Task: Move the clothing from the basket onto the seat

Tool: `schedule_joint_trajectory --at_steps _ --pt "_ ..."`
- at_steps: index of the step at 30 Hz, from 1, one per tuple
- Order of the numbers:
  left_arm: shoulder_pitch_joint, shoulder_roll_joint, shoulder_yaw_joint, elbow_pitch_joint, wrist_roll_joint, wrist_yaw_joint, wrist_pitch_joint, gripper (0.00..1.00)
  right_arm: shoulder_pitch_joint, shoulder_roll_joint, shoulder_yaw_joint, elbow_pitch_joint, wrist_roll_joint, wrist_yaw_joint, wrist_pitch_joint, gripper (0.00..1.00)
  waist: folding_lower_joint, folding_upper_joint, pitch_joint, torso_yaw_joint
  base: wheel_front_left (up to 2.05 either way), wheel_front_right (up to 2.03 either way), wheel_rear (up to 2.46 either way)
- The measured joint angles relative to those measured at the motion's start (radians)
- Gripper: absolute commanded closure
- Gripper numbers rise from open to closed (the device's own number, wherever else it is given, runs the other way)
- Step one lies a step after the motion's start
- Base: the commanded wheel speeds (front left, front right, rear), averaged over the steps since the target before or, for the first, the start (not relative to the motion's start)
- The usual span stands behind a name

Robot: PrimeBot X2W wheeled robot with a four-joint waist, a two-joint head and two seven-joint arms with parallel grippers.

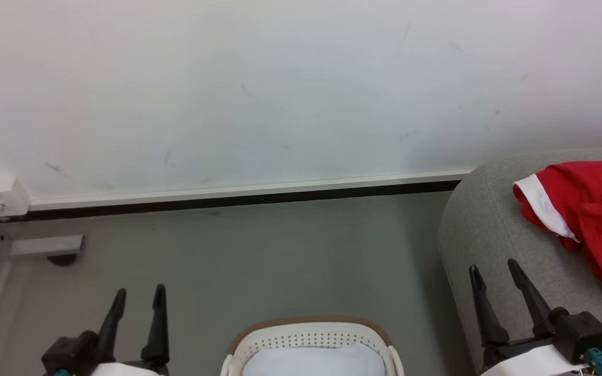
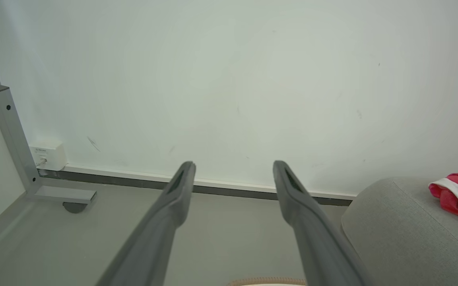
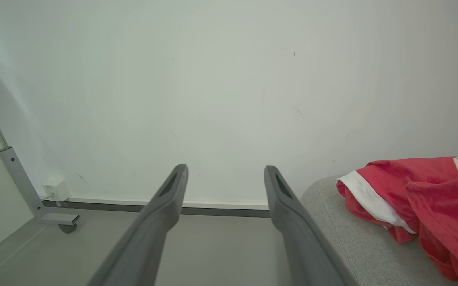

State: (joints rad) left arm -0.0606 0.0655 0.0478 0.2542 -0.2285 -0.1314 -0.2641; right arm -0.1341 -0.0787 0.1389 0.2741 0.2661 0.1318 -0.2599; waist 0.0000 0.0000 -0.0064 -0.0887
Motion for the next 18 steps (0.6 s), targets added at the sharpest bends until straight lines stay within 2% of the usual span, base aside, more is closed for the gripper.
schedule_joint_trajectory --at_steps 1,2,7,18 --pt "0.000 0.000 -0.005 0.002 -0.002 0.000 0.000 0.00 -0.002 0.000 0.000 0.000 0.001 0.000 0.000 0.00 0.0000 0.0000 0.000 0.001 0.00 0.00 0.00" --pt "0.000 0.001 -0.009 0.003 -0.005 0.000 0.000 1.00 -0.002 0.000 0.001 0.001 0.001 0.000 0.000 1.00 0.0000 0.0000 0.001 0.002 0.00 0.00 0.00" --pt "0.028 -0.011 -0.016 0.043 -0.012 0.000 0.004 1.00 0.036 0.008 0.005 0.037 0.004 0.000 0.006 1.00 0.0000 0.0000 0.001 0.003 0.00 0.00 0.00" --pt "0.024 -0.013 0.000 0.044 -0.200 0.002 0.062 1.00 0.038 0.011 -0.029 0.038 0.195 0.000 0.059 1.00 0.0000 0.0000 0.001 0.011 0.00 0.00 0.00"
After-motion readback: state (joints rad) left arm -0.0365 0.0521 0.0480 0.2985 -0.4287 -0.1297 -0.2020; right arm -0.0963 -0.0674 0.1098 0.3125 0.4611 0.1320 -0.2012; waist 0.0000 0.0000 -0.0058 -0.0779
